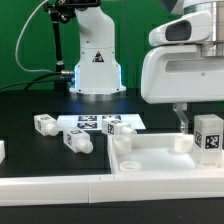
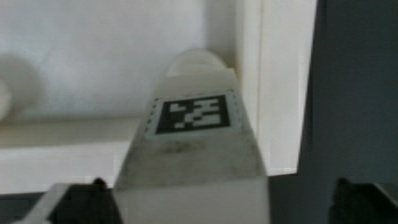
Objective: Assemble one leg
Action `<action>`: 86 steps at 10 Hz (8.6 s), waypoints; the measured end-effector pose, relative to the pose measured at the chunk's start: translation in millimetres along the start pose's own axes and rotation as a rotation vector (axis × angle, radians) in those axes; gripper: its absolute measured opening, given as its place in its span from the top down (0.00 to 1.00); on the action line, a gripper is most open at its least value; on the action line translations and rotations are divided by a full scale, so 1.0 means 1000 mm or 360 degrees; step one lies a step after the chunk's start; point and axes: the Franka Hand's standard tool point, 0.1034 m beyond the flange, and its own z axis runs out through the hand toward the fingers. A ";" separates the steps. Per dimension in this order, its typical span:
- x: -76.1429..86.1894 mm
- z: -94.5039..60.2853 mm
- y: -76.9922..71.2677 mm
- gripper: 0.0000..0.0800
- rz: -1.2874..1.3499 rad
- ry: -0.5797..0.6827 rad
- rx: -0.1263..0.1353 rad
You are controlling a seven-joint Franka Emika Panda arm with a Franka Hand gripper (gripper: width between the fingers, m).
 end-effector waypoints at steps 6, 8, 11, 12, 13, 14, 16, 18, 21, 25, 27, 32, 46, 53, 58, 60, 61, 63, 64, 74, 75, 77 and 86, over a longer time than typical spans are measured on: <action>0.000 0.003 0.011 0.64 0.0944 -0.0025 -0.0028; -0.003 0.003 0.016 0.64 0.1555 -0.0079 -0.0028; -0.007 0.003 0.020 0.64 0.2154 -0.0130 0.0000; -0.008 0.003 0.019 0.64 0.2190 -0.0134 -0.0003; -0.008 0.003 0.020 0.64 0.2171 -0.0132 -0.0004; -0.008 0.004 0.020 0.52 0.2129 -0.0132 -0.0004; -0.009 0.006 0.013 0.24 0.1784 -0.0112 0.0023; -0.013 0.004 0.003 0.20 0.1322 -0.0147 0.0047; -0.014 -0.001 -0.001 0.19 0.1077 -0.0079 0.0059; -0.014 0.000 -0.002 0.19 0.0212 -0.0045 0.0032; -0.014 0.001 -0.001 0.33 0.0294 -0.0046 0.0029; -0.014 0.002 0.002 0.64 0.1017 -0.0043 -0.0006; -0.015 0.007 0.007 0.19 0.0875 -0.0019 0.0044; -0.010 0.005 0.007 0.55 0.0392 0.0022 -0.0013; -0.013 0.005 0.006 0.64 0.1144 -0.0004 -0.0024; -0.012 0.006 0.010 0.64 0.1757 -0.0064 0.0031; -0.014 0.006 0.007 0.64 0.2122 -0.0099 0.0054; -0.014 0.006 0.005 0.64 0.2543 -0.0111 0.0063; -0.014 0.006 0.005 0.64 0.2599 -0.0113 0.0061; -0.017 0.003 -0.010 0.19 0.0722 -0.0031 0.0071; -0.014 0.002 -0.013 0.19 0.0505 -0.0021 0.0061; -0.015 0.003 -0.011 0.22 0.0561 -0.0024 0.0058; -0.016 0.008 -0.011 0.64 0.2223 -0.0122 0.0053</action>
Offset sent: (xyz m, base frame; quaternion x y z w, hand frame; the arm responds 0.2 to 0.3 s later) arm 0.0000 0.0000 0.0000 0.0000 0.0000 0.1938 0.9810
